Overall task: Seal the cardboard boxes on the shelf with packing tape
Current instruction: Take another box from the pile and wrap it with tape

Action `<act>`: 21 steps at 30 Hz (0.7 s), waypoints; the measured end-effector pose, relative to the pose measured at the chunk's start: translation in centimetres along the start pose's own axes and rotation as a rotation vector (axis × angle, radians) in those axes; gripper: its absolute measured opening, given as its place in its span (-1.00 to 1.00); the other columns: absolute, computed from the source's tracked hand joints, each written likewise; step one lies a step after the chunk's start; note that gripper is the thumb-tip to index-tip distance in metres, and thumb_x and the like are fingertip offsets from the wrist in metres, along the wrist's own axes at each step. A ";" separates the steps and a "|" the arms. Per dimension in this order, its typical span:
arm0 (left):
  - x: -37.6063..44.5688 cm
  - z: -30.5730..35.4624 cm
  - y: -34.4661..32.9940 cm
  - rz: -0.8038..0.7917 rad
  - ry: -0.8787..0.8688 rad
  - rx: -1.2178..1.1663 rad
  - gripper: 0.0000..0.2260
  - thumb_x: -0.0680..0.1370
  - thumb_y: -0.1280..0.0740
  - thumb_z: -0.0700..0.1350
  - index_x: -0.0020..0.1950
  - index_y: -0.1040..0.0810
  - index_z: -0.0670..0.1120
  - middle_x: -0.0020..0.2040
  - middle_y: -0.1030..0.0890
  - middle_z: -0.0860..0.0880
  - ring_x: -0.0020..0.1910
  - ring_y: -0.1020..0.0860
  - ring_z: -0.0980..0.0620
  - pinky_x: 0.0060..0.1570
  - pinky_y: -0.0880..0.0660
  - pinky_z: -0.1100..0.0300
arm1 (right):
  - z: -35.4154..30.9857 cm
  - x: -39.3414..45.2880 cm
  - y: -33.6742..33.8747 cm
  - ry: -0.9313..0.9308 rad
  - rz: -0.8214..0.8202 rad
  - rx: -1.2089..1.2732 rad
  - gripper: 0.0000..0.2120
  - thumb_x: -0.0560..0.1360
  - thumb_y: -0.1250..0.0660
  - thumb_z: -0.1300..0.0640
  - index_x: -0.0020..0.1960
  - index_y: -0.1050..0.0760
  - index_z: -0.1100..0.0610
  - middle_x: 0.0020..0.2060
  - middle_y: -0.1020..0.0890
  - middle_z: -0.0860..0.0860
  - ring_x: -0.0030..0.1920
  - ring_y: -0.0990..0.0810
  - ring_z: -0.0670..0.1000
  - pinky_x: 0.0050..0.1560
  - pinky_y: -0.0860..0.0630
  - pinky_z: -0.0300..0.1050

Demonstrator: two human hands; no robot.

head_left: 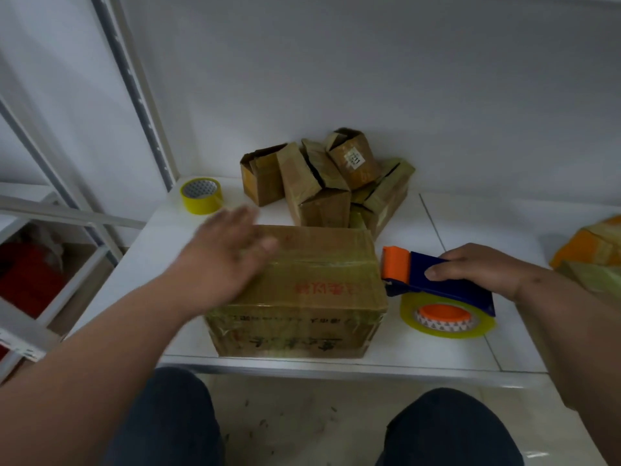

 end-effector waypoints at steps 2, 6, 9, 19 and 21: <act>-0.5 1.4 -1.7 -0.225 -0.063 0.395 -0.12 0.35 0.23 0.54 0.58 0.22 0.13 0.57 0.20 0.18 0.56 0.22 0.08 0.52 0.17 -0.13 | -0.1 0.0 0.0 0.013 -0.001 0.007 -0.54 0.15 -0.40 -0.20 -0.12 -0.66 0.11 -0.29 -0.72 0.03 -0.24 -0.70 0.08 -0.16 -0.55 -0.11; 0.3 0.4 -1.1 -0.358 -0.098 0.531 -0.03 0.23 0.37 0.60 0.54 0.36 0.15 0.55 0.31 0.18 0.54 0.29 0.10 0.51 0.24 -0.15 | 0.2 0.1 -0.5 0.053 0.009 0.022 -0.54 0.17 -0.38 -0.22 -0.13 -0.66 0.11 -0.30 -0.72 0.02 -0.26 -0.70 0.05 -0.19 -0.56 -0.12; 1.3 -0.2 0.7 -0.420 -0.099 0.614 -0.06 0.25 0.31 0.59 0.53 0.37 0.17 0.56 0.30 0.18 0.54 0.31 0.10 0.48 0.33 -0.15 | -0.1 0.0 -1.7 0.103 -0.028 0.022 -0.54 0.18 -0.37 -0.23 -0.13 -0.65 0.12 -0.28 -0.71 0.03 -0.25 -0.69 0.05 -0.17 -0.56 -0.10; 0.6 4.7 -4.5 -0.309 -0.159 0.546 -0.19 0.38 0.31 0.51 0.55 0.33 0.18 0.54 0.34 0.20 0.53 0.34 0.07 0.48 0.26 -0.24 | 1.2 -0.2 -3.4 0.147 -0.080 0.108 -0.51 0.24 -0.35 -0.26 -0.04 -0.61 0.09 -0.22 -0.72 -0.01 -0.22 -0.71 -0.01 -0.10 -0.62 -0.09; 0.7 4.5 -4.1 -0.320 -0.158 0.529 -0.18 0.36 0.30 0.52 0.55 0.33 0.19 0.54 0.34 0.20 0.53 0.35 0.08 0.48 0.26 -0.22 | 1.7 -0.3 -3.2 0.154 -0.092 0.115 -0.47 0.23 -0.36 -0.30 -0.03 -0.61 0.09 -0.20 -0.73 0.00 -0.19 -0.71 0.01 -0.01 -0.63 -0.02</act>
Point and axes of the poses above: each hand's wrist, its own x-axis towards the middle knuckle, its own y-axis out of the back of the hand, z = x × y, the point moved 1 cm from there along x, towards the middle knuckle
